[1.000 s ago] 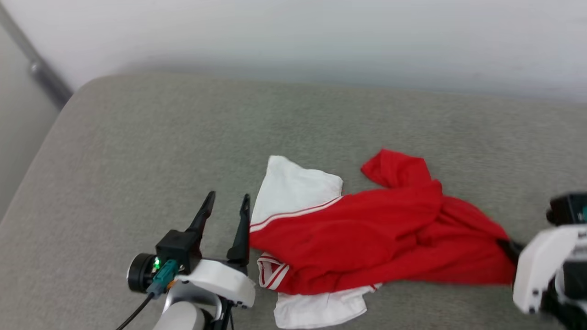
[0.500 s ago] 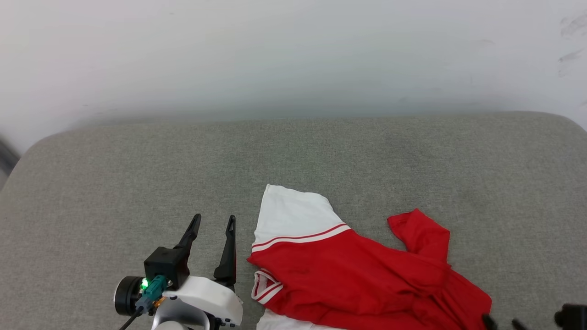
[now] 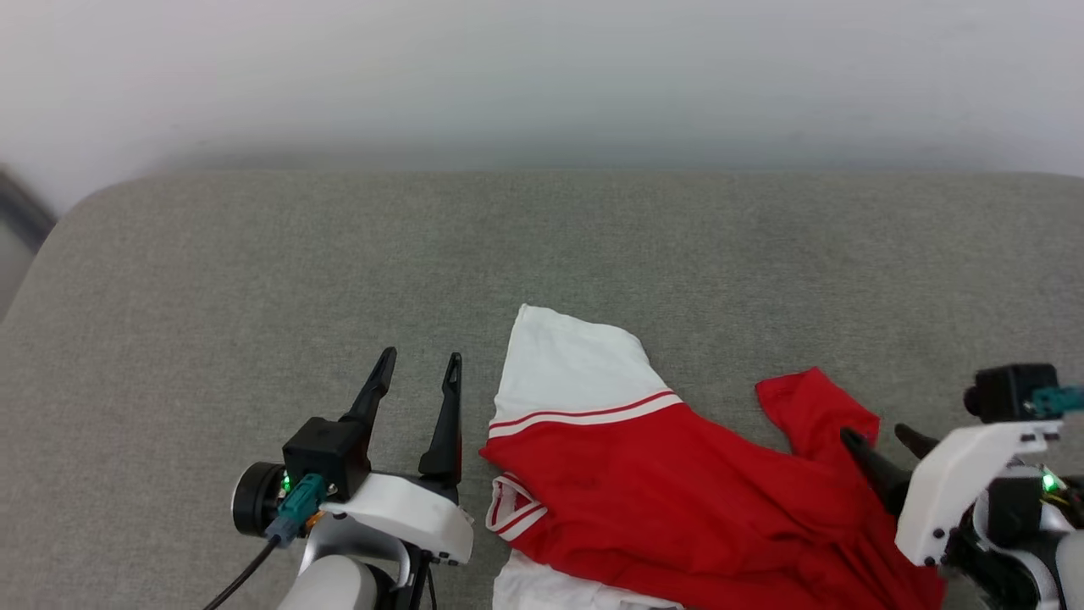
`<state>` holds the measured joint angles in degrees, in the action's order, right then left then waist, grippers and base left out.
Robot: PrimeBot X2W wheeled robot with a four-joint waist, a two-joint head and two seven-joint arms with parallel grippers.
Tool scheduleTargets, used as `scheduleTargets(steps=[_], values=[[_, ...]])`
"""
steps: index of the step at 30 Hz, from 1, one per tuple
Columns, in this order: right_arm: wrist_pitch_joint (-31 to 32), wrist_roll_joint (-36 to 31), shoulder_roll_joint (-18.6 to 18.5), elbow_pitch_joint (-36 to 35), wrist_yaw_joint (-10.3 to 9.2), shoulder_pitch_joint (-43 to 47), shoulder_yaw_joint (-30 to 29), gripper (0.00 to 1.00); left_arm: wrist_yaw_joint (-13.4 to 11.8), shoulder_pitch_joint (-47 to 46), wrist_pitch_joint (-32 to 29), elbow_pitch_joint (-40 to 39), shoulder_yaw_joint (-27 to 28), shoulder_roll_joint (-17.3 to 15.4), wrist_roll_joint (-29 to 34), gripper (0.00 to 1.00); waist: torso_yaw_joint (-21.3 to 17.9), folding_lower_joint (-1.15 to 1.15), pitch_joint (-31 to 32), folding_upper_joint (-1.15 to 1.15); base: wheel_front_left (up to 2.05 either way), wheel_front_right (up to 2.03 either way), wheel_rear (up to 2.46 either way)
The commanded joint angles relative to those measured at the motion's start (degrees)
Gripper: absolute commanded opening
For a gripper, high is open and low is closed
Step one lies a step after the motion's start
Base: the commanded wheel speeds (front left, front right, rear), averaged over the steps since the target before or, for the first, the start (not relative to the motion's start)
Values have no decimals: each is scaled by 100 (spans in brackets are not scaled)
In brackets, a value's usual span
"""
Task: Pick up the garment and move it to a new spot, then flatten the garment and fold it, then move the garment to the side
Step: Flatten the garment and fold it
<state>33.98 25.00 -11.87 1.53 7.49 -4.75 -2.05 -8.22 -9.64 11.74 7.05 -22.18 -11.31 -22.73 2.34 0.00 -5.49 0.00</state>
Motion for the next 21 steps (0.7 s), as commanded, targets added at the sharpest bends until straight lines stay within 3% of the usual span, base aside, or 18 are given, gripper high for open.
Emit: scheduleTargets(steps=[1, 7, 18, 20, 21], values=[[354, 77, -125, 93, -1, -302, 186, 100, 7, -118, 43, 3, -31, 35, 46, 100, 200, 0, -230, 0, 0, 0, 0], [1503, 373, -474, 360, -1, -1109, 947, 100, 79, -427, 146, 97, -113, 173, 101, 100, 537, 0, -595, 0, 0, 0, 0], [1921, 662, -785, 1195, -3, -1578, 1880, 100, 132, -698, 274, 272, -163, 298, 171, 100, 784, 0, -996, 0, 0, 0, 0], [1958, 749, -762, 1375, -2, -1567, 1990, 43, 138, -726, 288, 308, -160, 313, 180, 100, 794, 0, -1017, 0, 0, 0, 0], [1978, 764, -781, 1437, -2, -1588, 2080, 24, 139, -726, 296, 319, -157, 318, 179, 100, 798, 0, -1025, 0, 0, 0, 0]])
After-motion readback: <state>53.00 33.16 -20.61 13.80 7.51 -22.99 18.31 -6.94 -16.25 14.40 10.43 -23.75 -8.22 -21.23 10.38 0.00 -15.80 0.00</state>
